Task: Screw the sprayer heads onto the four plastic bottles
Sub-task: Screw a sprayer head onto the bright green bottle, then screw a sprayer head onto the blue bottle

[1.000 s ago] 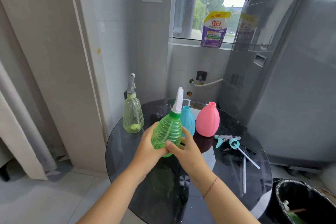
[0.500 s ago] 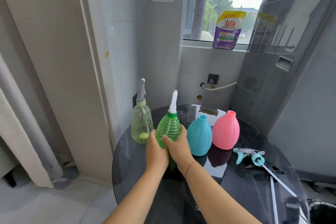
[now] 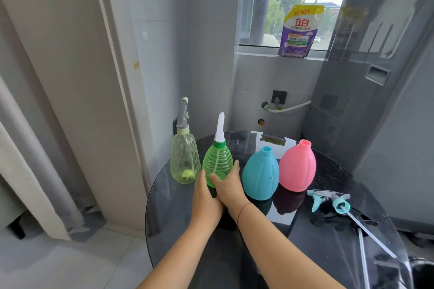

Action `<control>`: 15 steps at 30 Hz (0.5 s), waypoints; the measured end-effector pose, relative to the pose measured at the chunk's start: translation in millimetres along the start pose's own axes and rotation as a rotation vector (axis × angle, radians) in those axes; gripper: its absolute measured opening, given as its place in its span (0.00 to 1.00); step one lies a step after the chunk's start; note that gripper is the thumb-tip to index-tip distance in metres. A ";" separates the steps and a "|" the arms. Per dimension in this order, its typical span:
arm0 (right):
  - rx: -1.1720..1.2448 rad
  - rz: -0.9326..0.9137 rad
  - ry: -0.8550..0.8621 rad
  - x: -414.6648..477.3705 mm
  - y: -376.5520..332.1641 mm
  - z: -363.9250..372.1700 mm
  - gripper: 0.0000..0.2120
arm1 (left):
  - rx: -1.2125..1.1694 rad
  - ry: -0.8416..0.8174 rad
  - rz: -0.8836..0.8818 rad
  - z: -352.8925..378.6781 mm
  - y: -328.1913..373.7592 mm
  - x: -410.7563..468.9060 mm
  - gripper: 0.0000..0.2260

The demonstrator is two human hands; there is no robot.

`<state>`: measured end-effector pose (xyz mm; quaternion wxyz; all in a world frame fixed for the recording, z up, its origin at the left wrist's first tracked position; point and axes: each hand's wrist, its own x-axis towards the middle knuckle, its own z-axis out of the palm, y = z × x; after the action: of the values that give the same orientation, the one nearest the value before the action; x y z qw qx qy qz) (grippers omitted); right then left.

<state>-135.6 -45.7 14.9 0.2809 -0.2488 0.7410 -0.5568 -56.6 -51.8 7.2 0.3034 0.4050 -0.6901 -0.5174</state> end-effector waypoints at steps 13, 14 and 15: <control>-0.159 -0.183 0.144 -92.2 7.3 -84.5 0.16 | 0.058 0.038 0.319 21.5 13.2 -53.0 0.30; -0.160 -0.184 0.201 -93.5 7.9 -97.2 0.15 | 0.075 0.002 0.316 28.0 17.6 -52.9 0.32; -0.167 -0.181 0.248 -94.0 8.9 -107.1 0.15 | 0.086 -0.023 0.308 33.4 20.4 -51.8 0.35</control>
<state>-142.9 94.0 43.2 0.1144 -0.2666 0.7883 -0.5426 -64.3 11.8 17.5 0.3537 0.3012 -0.7688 -0.4394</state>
